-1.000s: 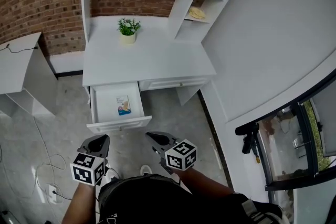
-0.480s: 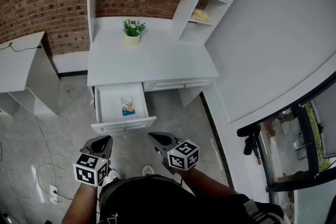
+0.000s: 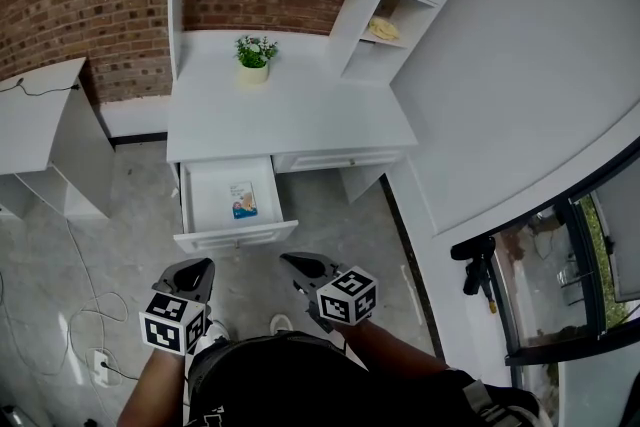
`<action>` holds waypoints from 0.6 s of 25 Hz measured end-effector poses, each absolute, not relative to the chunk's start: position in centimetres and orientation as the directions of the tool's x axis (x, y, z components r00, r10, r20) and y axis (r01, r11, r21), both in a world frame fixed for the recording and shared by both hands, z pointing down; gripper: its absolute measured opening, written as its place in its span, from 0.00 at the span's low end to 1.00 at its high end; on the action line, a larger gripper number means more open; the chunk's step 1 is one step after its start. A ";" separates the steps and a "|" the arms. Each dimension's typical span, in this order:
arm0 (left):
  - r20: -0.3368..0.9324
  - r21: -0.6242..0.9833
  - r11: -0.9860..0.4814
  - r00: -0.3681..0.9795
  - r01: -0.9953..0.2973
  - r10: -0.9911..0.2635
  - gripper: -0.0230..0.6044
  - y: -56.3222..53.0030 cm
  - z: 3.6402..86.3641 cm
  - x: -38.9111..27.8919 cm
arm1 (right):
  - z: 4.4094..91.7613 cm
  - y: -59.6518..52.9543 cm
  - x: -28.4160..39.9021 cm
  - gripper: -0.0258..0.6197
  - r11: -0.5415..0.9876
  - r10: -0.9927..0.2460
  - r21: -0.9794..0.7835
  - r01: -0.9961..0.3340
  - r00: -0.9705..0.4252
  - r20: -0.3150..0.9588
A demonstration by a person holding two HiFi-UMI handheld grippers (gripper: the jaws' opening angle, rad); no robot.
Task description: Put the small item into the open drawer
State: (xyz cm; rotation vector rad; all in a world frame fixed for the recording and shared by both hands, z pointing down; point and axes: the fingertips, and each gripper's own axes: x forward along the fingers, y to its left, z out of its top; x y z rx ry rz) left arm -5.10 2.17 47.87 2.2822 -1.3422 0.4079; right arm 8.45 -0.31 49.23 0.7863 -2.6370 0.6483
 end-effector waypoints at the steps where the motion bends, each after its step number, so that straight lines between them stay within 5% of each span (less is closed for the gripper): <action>1: 0.469 0.235 -0.420 0.481 -0.877 -0.741 0.07 2.1 47.9 -5.1 | 49.3 -0.3 8.5 0.05 0.746 -0.435 -0.332 -0.578 -0.800 0.414; 15: 0.470 0.232 -0.422 0.481 -0.877 -0.741 0.07 2.1 47.9 -4.8 | 49.6 -0.2 8.6 0.05 0.745 -0.429 -0.335 -0.576 -0.799 0.421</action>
